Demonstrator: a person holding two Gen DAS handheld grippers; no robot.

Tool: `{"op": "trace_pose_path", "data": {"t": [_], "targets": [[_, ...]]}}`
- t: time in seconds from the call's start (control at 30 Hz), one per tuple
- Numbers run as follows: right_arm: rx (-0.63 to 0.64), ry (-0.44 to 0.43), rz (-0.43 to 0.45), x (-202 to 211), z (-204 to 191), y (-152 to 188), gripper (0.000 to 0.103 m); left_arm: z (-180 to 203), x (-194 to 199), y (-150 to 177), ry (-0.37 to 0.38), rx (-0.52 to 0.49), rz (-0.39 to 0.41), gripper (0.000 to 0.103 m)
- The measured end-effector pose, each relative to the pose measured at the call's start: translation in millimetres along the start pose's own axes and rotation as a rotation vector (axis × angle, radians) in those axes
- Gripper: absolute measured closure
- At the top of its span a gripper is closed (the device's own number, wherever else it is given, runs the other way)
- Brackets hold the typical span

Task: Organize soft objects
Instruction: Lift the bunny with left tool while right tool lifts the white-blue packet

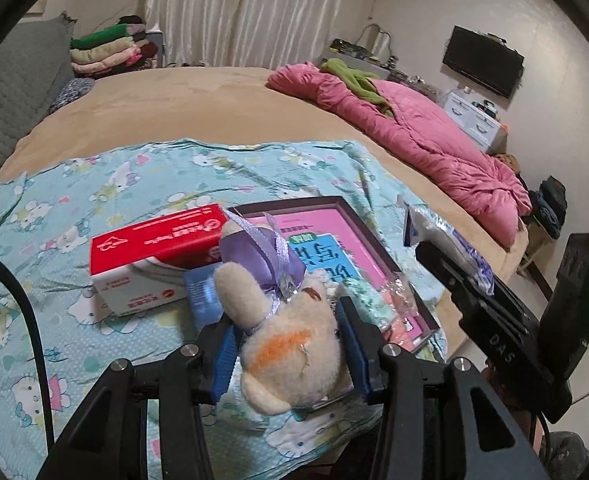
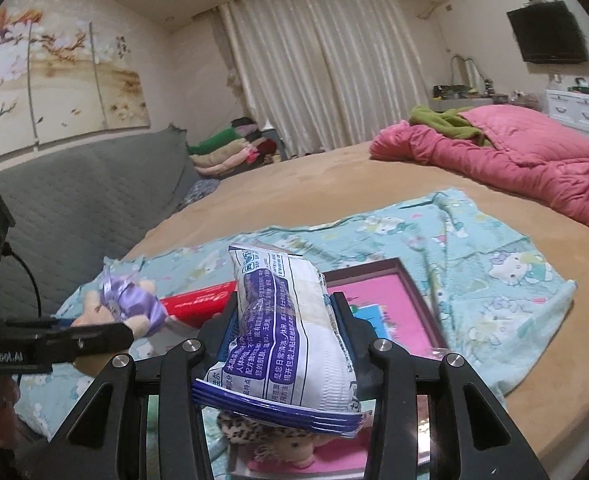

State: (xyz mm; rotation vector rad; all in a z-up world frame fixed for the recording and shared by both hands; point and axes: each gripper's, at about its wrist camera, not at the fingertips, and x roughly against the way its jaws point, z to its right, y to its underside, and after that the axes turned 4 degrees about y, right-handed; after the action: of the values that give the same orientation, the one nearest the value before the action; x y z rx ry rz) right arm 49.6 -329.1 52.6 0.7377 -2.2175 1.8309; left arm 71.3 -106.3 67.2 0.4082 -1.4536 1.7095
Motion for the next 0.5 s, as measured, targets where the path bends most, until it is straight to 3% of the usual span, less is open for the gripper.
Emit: {"op": "trace_pose_path", "data": {"t": [0.5], "targets": [[-0.056,0.107,0.032,12,43,-6,0.059,29,-27,0,0.036,-0.057,-0.047,0.056]]}}
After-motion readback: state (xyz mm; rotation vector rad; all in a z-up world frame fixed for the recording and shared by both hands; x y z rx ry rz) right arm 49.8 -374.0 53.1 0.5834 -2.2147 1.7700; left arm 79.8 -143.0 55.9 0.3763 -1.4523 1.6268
